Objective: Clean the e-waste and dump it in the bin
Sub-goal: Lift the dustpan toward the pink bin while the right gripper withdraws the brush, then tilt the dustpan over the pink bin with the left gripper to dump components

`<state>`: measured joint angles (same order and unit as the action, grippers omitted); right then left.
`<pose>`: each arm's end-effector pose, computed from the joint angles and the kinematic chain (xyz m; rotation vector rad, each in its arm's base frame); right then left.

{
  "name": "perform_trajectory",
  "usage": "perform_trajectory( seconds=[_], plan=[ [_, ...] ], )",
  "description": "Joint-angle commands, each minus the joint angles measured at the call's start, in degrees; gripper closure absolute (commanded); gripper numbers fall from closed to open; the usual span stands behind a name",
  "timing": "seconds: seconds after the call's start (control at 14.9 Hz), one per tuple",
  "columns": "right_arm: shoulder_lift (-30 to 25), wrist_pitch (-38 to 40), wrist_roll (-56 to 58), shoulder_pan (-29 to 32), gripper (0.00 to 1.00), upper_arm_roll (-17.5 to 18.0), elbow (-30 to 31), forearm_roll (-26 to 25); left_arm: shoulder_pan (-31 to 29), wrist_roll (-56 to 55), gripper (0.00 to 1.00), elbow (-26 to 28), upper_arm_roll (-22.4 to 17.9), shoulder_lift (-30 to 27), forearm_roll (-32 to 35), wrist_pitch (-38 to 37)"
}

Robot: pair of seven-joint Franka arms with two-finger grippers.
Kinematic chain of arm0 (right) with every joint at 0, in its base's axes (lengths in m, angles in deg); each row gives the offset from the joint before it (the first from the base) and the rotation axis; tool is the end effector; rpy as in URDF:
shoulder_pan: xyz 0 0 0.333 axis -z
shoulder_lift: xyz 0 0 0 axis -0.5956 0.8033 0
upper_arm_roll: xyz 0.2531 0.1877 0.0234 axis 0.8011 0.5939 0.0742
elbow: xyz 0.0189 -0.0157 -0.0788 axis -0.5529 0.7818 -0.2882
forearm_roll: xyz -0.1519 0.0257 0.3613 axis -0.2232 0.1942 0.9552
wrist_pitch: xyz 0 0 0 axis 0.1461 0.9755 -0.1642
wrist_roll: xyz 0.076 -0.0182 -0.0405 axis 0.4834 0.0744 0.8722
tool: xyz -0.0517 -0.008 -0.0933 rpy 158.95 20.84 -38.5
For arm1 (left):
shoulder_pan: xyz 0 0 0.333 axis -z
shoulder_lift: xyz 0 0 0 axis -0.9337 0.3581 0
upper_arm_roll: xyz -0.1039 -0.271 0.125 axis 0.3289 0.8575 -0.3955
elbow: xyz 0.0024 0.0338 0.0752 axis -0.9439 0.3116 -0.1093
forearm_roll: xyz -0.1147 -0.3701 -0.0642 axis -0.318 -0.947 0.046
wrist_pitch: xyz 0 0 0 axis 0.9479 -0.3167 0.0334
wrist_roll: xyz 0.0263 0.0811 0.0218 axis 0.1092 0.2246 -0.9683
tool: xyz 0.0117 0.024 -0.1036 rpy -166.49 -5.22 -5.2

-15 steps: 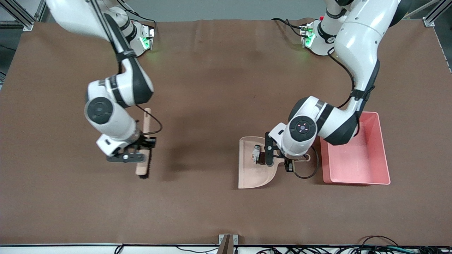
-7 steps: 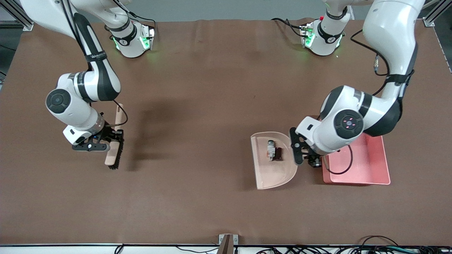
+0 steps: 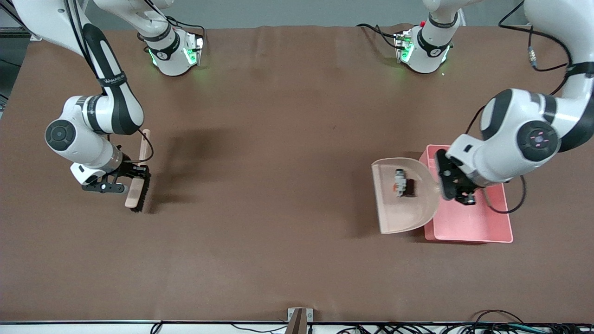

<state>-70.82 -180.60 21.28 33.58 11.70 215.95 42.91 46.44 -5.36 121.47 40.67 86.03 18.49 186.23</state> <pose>0.5477 -0.0205 0.2581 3.1123 -0.1148 -0.0797 0.6247 -0.0788 0.3982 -2.2736 2.1580 0.1038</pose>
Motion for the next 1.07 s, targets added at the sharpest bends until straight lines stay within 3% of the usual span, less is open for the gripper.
perform_trajectory(
  seconds=[0.0, 0.2, 0.6, 0.74, 1.01],
  plan=[
    [-2.1, -2.22, 1.11, 1.83, 0.99, 1.22, 3.52, -0.87, -9.03, 8.17, 1.0, 5.32, 2.11, -4.12, -1.73, 0.61],
    [-0.87, -7.84, 2.07, 2.8, 0.99, 1.22, 5.99, -0.87, -17.13, 18.55, 1.0, 5.32, 2.02, -3.86, -4.02, 0.61],
    [2.12, -8.73, 2.34, 3.24, 0.93, 1.31, 5.99, -0.61, -24.0, 27.97, 1.0, 4.97, 1.85, -4.38, -3.24, 0.08],
    [2.12, -8.64, 2.26, 3.07, 0.84, 1.31, 5.82, -0.52, -24.01, 29.82, 1.0, 5.49, 1.85, -7.1, -1.48, 0.08],
    [2.03, -7.16, 2.08, 2.71, 0.45, 1.4, 3.71, -0.52, -24.01, 29.13, 1.0, 5.94, 1.85, -7.55, 4.4, -0.01]
  ],
)
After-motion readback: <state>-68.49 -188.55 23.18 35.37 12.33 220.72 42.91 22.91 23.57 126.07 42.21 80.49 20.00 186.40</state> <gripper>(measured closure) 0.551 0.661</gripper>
